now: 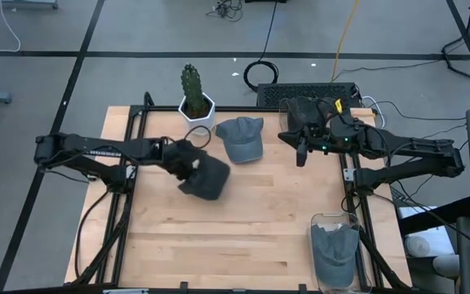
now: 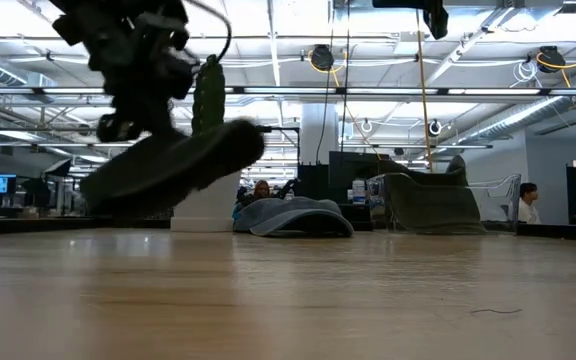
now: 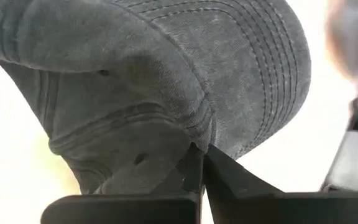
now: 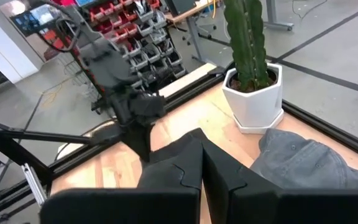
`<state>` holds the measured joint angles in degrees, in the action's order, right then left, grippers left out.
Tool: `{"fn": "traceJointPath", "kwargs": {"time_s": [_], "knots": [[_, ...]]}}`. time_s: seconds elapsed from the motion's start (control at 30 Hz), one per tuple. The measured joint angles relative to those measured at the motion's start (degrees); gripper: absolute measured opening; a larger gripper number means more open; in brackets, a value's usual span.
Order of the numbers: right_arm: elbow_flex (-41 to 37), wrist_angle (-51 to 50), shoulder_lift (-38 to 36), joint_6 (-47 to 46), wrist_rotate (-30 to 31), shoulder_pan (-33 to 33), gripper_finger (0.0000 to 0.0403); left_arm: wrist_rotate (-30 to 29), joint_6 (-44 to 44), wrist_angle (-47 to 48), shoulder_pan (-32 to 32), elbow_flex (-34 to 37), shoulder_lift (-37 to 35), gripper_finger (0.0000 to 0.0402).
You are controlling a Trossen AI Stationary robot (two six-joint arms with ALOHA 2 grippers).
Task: Pick & Place hat
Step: Put the black cap into the top transparent bin
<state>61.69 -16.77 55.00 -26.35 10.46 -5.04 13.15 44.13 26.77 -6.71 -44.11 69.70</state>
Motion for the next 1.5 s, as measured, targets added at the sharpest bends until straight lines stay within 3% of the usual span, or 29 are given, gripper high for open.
{"fn": "traceJointPath", "kwargs": {"time_s": [0.2,0.43,0.87,1.13,1.27,1.5], "knots": [[0.0,0.3,0.8,0.0,0.0,0.0,0.0,-4.5,0.4,-7.2,4.2,0.0,1.3,0.0006],[0.0,0.2,1.1,0.0,0.0,0.0,0.0,-5.7,-5.2,-4.0,4.5,-2.9,4.1,0.0005],[0.0,0.1,1.0,-0.4,-0.2,0.0,0.0,-5.6,-31.3,16.4,4.6,-31.8,26.0,0.0007],[0.0,-4.2,1.0,-3.0,-3.3,0.3,0.0,-4.2,-34.9,17.6,5.0,-40.7,34.6,0.0012],[0.0,-6.6,1.0,-3.1,-3.2,1.0,0.0,-4.3,-34.0,18.1,5.0,-40.9,34.8,0.0049],[0.0,-6.6,1.8,-2.9,-2.9,0.6,0.0,-4.6,-33.8,21.2,5.1,-40.9,34.7,0.0161]]}}
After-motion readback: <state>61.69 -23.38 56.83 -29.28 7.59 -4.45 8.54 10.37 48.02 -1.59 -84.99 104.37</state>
